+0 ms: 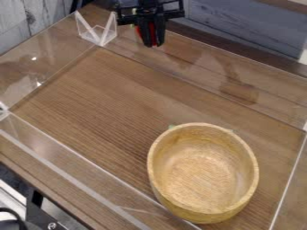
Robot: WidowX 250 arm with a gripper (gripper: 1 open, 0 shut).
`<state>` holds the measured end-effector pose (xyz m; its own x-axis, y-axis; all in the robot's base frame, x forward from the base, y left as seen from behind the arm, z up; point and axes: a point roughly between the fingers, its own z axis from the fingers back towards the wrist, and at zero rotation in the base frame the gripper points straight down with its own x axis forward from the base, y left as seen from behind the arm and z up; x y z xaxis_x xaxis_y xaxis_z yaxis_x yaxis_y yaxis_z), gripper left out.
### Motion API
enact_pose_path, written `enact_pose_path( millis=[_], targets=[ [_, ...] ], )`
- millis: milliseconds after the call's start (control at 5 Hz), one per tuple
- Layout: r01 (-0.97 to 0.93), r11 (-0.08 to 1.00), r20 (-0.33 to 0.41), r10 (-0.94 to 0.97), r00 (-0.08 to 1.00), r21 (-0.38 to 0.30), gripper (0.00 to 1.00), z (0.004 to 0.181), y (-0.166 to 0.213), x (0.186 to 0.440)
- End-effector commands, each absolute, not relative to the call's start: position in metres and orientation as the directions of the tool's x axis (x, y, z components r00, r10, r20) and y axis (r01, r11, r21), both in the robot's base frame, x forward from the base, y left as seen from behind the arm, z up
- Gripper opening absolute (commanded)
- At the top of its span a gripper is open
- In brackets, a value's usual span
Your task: Move the red object to the left side of the table
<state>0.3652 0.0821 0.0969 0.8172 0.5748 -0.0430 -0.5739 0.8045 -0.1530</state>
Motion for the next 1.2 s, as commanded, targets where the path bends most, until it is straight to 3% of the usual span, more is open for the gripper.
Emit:
enact_pose_path(
  millis=[0, 400, 600, 800, 1000],
  targets=[
    [-0.545, 0.822, 0.015, 0.554, 0.832, -0.165, 0.00, 0.102, 0.092, 0.353],
    [-0.594, 0.785, 0.015, 0.606, 0.796, -0.174, 0.00, 0.111, 0.162, 0.303],
    [-0.574, 0.802, 0.010, 0.583, 0.812, -0.162, 0.00, 0.108, 0.165, 0.290],
    [-0.544, 0.825, 0.003, 0.550, 0.835, -0.153, 1.00, 0.105, 0.162, 0.285],
    [-0.554, 0.820, 0.001, 0.560, 0.829, -0.144, 0.00, 0.098, 0.183, 0.287]
  ],
)
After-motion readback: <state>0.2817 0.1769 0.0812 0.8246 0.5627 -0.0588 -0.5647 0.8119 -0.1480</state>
